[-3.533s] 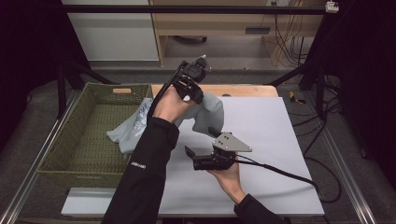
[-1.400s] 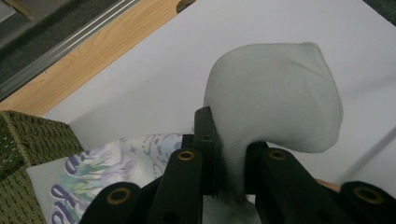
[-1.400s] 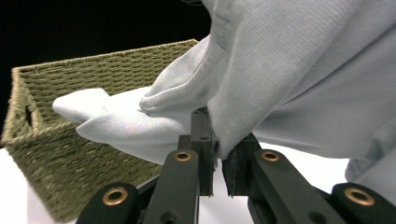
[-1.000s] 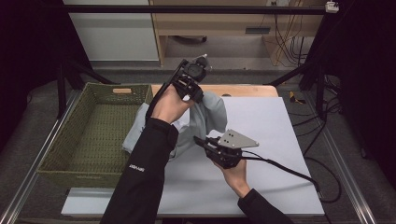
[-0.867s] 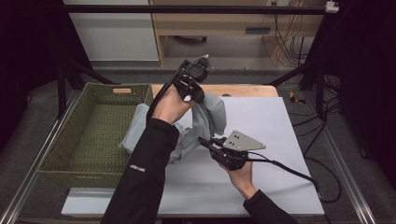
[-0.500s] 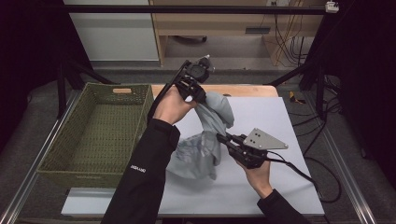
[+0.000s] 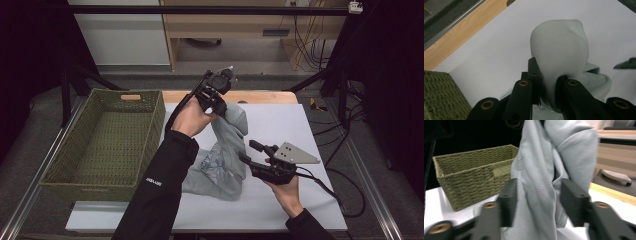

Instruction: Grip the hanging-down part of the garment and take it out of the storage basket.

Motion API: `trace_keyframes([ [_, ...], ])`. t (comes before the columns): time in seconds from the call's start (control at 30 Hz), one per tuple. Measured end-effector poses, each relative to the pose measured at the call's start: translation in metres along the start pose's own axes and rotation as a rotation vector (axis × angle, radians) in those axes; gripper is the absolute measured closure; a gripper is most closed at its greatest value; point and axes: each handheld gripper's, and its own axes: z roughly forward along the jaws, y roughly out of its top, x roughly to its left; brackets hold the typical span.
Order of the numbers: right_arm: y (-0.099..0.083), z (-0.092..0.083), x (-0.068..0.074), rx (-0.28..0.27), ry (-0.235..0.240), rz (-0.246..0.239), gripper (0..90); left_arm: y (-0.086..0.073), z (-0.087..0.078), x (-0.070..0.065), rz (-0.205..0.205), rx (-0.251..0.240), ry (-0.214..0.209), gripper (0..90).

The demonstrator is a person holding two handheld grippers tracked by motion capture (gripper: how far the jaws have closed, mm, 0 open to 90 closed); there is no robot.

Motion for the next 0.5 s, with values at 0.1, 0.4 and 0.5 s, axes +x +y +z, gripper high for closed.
trace_keyframes([
  [0.1,-0.001,-0.004,-0.003,-0.006,-0.031,0.004,28.0,0.0,0.003,0.001,-0.005,-0.009,-0.008,81.7],
  [0.4,-0.012,-0.023,-0.014,-0.041,-0.153,0.03,1.9,-0.005,0.013,-0.003,0.023,-0.013,-0.03,81.6],
  [0.5,-0.015,-0.027,-0.018,-0.057,-0.155,0.03,1.6,-0.007,0.017,-0.004,0.022,-0.01,-0.04,81.6],
])
